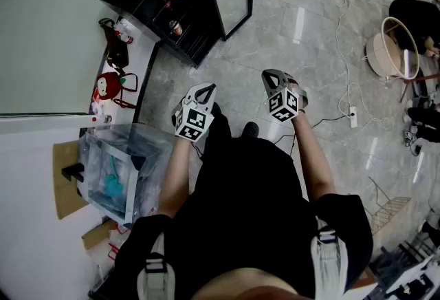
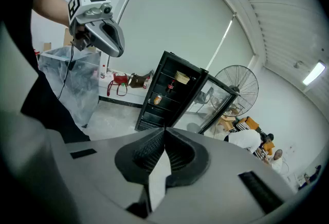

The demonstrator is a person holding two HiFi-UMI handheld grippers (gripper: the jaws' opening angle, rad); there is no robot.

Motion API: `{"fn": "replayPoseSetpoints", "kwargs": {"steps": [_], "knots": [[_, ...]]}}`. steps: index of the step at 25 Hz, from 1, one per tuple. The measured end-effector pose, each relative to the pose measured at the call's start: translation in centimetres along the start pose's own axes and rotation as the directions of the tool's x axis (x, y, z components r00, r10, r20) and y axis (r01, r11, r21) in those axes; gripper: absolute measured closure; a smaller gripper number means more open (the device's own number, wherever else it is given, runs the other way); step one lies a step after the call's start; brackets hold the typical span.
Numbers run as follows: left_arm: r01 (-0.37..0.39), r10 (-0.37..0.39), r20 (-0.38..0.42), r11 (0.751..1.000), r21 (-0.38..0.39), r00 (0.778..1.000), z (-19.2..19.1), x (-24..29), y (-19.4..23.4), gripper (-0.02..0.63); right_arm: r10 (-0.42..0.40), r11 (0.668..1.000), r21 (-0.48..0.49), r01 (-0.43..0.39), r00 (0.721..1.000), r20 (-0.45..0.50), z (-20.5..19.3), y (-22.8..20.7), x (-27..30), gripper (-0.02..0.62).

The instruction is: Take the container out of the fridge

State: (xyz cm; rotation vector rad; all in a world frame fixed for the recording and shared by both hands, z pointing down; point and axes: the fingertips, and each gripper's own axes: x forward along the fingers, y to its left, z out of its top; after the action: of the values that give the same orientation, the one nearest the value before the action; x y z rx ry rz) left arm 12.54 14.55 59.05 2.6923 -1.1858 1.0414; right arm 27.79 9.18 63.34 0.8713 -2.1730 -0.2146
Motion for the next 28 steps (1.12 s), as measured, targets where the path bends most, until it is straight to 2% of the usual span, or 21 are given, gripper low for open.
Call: {"fn": "replayPoseSetpoints", "kwargs": {"steps": [11, 22, 28], "knots": [[-0.035, 0.035, 0.0, 0.999, -0.003, 0.999, 0.3, -0.7, 0.0, 0.586, 0.083, 0.997, -0.001, -0.083, 0.995, 0.062, 1.3, 2.0, 0.2, 0.597], [-0.061, 0.06, -0.015, 0.998, -0.026, 0.998, -1.2, -1.8, 2.0, 0.586, 0.118, 0.993, -0.001, -0.119, 0.989, 0.09, 3.4, 2.7, 1.8, 0.597], [-0.046, 0.046, -0.004, 0.999, -0.026, 0.999, -1.6, -1.2, 4.0, 0.586, 0.123, 0.991, 0.039, -0.126, 0.988, 0.089, 4.6, 2.7, 3.4, 0.597]]}}
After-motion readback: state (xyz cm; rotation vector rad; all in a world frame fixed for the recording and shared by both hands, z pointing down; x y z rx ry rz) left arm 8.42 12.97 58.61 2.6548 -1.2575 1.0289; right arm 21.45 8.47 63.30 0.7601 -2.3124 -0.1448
